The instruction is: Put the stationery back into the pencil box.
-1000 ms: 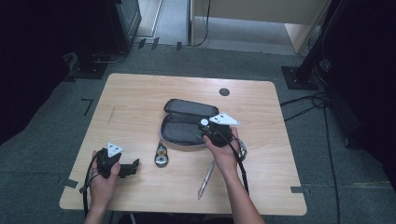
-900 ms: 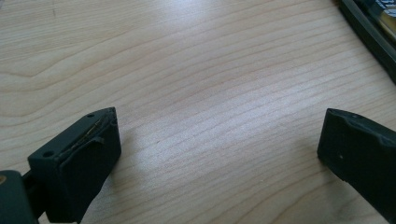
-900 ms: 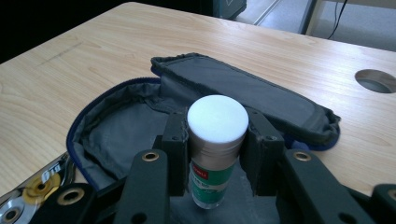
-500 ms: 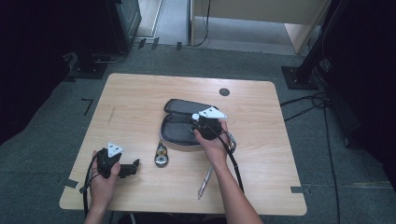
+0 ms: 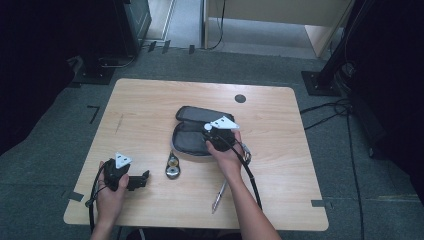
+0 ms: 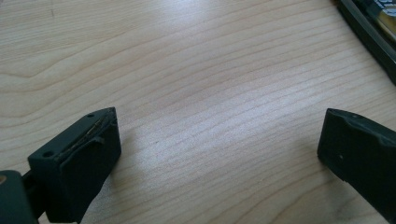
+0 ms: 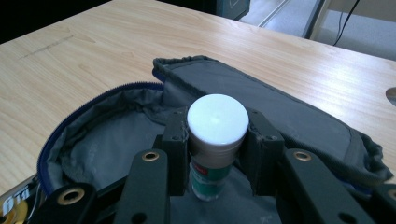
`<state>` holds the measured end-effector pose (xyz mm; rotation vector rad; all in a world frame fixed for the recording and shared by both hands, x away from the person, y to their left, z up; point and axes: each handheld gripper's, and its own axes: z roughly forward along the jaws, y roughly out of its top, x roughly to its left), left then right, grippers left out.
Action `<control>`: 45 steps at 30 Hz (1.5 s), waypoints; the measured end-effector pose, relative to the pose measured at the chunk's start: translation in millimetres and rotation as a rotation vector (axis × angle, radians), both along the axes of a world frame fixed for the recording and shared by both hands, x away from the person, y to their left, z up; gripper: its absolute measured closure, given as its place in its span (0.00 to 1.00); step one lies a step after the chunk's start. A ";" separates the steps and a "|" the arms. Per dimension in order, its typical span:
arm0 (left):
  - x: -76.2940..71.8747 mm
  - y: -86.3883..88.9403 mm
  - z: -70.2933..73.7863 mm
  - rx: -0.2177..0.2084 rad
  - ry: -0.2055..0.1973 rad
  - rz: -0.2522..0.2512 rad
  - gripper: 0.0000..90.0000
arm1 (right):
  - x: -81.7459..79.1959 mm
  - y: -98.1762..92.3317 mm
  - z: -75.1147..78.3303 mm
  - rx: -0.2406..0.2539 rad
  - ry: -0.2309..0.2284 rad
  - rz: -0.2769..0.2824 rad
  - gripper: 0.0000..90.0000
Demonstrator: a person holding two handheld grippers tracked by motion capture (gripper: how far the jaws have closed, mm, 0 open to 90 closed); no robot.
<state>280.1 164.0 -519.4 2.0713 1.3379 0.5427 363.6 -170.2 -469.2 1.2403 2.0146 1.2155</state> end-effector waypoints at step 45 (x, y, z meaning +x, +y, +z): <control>0.0 -0.1 0.0 -0.001 0.000 -0.002 0.00 | -22.2 -32.3 -27.2 -0.156 0.133 -0.030 0.67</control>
